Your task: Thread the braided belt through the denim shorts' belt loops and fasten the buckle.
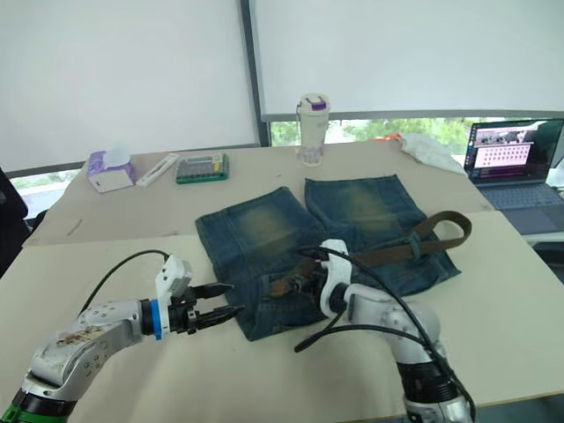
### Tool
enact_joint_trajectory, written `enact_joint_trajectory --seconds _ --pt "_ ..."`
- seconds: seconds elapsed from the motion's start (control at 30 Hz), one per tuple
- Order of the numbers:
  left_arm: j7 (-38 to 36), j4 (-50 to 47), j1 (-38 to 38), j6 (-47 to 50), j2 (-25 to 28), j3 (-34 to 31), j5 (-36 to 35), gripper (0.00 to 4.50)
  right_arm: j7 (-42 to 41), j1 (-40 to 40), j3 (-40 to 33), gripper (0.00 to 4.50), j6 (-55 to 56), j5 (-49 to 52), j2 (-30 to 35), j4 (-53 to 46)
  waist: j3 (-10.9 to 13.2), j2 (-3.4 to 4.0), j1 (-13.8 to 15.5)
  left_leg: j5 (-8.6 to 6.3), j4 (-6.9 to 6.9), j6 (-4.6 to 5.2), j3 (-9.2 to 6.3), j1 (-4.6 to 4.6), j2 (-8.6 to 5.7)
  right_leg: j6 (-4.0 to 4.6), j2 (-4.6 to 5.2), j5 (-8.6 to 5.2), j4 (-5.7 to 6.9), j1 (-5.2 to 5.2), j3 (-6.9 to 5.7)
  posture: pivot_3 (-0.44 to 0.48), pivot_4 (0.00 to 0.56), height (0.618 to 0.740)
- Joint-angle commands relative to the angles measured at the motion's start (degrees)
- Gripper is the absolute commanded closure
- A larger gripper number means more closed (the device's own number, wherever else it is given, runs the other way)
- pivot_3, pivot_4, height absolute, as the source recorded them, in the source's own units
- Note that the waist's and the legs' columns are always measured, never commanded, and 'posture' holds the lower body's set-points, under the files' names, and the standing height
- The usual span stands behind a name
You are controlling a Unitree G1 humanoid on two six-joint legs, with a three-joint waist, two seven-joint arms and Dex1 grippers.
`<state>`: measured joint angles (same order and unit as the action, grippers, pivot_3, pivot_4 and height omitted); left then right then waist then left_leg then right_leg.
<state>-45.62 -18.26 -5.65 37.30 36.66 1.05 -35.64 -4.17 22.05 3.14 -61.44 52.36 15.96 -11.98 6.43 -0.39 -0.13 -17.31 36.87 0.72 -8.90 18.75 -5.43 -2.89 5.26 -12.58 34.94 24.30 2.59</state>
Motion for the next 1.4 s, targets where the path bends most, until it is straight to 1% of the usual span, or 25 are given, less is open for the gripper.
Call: enact_joint_trajectory --seconds 0.03,0.23,0.4,0.53,0.63,0.8,0.9,0.97,1.0,1.1,1.13,1.17,1.23,1.3,1.33,1.4 --pt "1.09 0.83 -0.83 1.73 -1.09 -1.47 -1.12 1.10 -2.60 1.83 1.17 4.50 0.38 -1.94 -1.76 1.43 0.00 0.00 -0.12 0.00 0.00 0.00 -0.02 -0.01 0.00 0.00 0.00 0.00 0.02 0.00 -0.02 0.000 0.150 0.740" --pt "5.55 2.65 -2.83 9.50 -5.03 -2.99 -4.69 1.10 -6.27 2.59 2.49 4.50 0.99 -5.63 -4.88 4.27 -0.01 0.02 -0.36 0.01 -0.01 -0.03 -0.06 -0.02 -0.01 0.00 0.01 0.00 0.04 0.00 -0.04 0.000 0.150 0.740" --pt "9.66 3.71 -3.86 15.56 -8.43 -3.89 -6.93 1.10 -8.08 2.68 -1.85 4.50 1.36 -3.24 -10.00 4.36 -0.04 0.04 -0.74 0.01 -0.03 -0.07 -0.07 -0.08 0.01 0.00 -0.02 0.00 0.06 0.00 -0.04 0.000 0.150 0.740" --pt "12.08 3.89 -4.78 17.58 -10.23 -4.76 -7.32 1.10 -9.52 2.04 -3.89 4.50 -0.10 -1.68 -10.61 2.10 -0.04 0.05 -0.79 0.08 -0.03 -0.30 -0.07 -0.09 0.03 0.00 -0.05 0.00 0.11 0.03 -0.04 0.000 0.150 0.740" --pt "13.81 3.63 -5.67 18.91 -11.83 -5.91 -8.87 1.10 -10.22 1.60 -4.08 4.50 -0.87 -1.31 -10.37 1.03 -0.04 0.05 -0.62 0.12 -0.02 -0.36 -0.06 -0.09 0.02 0.00 -0.02 0.00 0.09 0.01 -0.04 0.000 0.150 0.740" --pt "16.72 4.76 -7.99 22.56 -15.51 -11.84 -15.12 1.10 -10.51 1.50 -3.98 4.50 -1.18 -2.51 -9.99 1.03 -0.04 0.05 -0.70 0.12 -0.02 -0.36 -0.05 -0.09 0.01 0.00 -0.02 0.00 0.08 0.02 -0.04 0.000 0.150 0.740" --pt "17.55 5.19 -8.63 24.53 -16.16 -13.52 -17.82 1.92 -10.63 1.62 -3.92 4.50 -1.22 -2.78 -10.09 1.06 -0.04 0.06 -0.73 0.13 -0.02 -0.38 -0.05 -0.09 0.02 0.00 -0.02 0.00 0.09 0.02 -0.04 0.000 0.150 0.740" --pt "17.12 4.60 -8.50 25.26 -15.59 -12.91 -18.13 2.56 -10.62 1.73 -3.91 4.50 -1.27 -2.83 -10.24 1.03 -0.05 0.06 -0.74 0.13 -0.02 -0.38 -0.05 -0.09 0.02 0.00 -0.02 0.00 0.10 0.02 -0.04 0.000 0.150 0.740" --pt "17.17 4.39 -8.39 25.42 -15.50 -12.68 -18.13 2.99 -10.59 1.80 -3.91 4.50 -1.30 -2.83 -10.32 1.01 -0.04 0.06 -0.70 0.13 -0.02 -0.39 -0.05 -0.09 0.02 0.00 -0.02 0.00 0.09 0.02 -0.04 0.000 0.150 0.740" --pt "17.52 4.41 -8.28 25.84 -15.80 -12.50 -18.12 3.78 -10.61 1.98 -4.05 4.50 -1.37 -2.63 -10.60 0.88 -0.04 0.06 -0.63 0.13 -0.01 -0.39 -0.05 -0.09 0.00 0.00 -0.01 0.00 0.09 0.00 -0.04 0.000 0.150 0.740" --pt "17.63 4.51 -8.35 25.86 -15.92 -12.40 -17.99 4.18 -10.58 2.04 -4.07 4.50 -1.21 -2.73 -10.63 0.83 -0.04 0.06 -0.64 0.13 -0.01 -0.39 -0.05 -0.09 0.00 0.00 -0.01 0.00 0.09 0.00 -0.04 0.000 0.150 0.740" --pt "17.72 4.63 -8.45 25.91 -16.04 -12.39 -17.98 4.46 -10.65 2.06 -3.95 4.50 -1.11 -2.91 -10.48 0.67 -0.04 0.06 -0.65 0.14 -0.01 -0.40 -0.05 -0.09 0.01 0.00 -0.01 0.00 0.09 0.01 -0.04 0.000 0.150 0.740" --pt "17.68 4.86 -8.61 25.76 -15.95 -12.25 -17.62 4.46 -11.19 2.05 -3.35 4.50 -0.52 -3.70 -9.68 -0.02 -0.04 0.06 -0.67 0.14 -0.01 -0.40 -0.05 -0.09 0.01 0.00 -0.02 0.00 0.08 0.01 -0.04 0.000 0.150 0.740" --pt "17.48 5.19 -8.77 25.26 -15.57 -11.94 -16.82 4.50 -11.08 1.80 -3.41 3.69 -0.50 -3.90 -9.08 -1.13 -0.04 0.06 -0.60 0.14 -0.01 -0.40 -0.05 -0.09 0.01 0.00 -0.02 0.00 0.08 0.01 -0.04 0.000 0.150 0.740" --pt "17.23 5.49 -8.85 25.07 -15.31 -11.96 -16.65 4.50 -11.74 1.28 -2.82 3.41 -0.71 -4.16 -7.62 -3.16 -0.04 0.06 -0.59 0.14 -0.01 -0.40 -0.05 -0.09 0.00 0.00 -0.01 0.00 0.08 0.01 -0.04 0.000 0.150 0.740" --pt "16.10 7.51 -9.83 24.28 -13.56 -12.48 -15.66 4.50 -14.24 -0.53 4.13 2.67 0.67 -11.36 3.43 -12.22 -0.02 0.14 -0.26 0.14 -0.01 -0.40 -0.05 -0.08 0.00 0.00 0.00 0.00 0.07 0.00 -0.04 0.000 0.150 0.740"
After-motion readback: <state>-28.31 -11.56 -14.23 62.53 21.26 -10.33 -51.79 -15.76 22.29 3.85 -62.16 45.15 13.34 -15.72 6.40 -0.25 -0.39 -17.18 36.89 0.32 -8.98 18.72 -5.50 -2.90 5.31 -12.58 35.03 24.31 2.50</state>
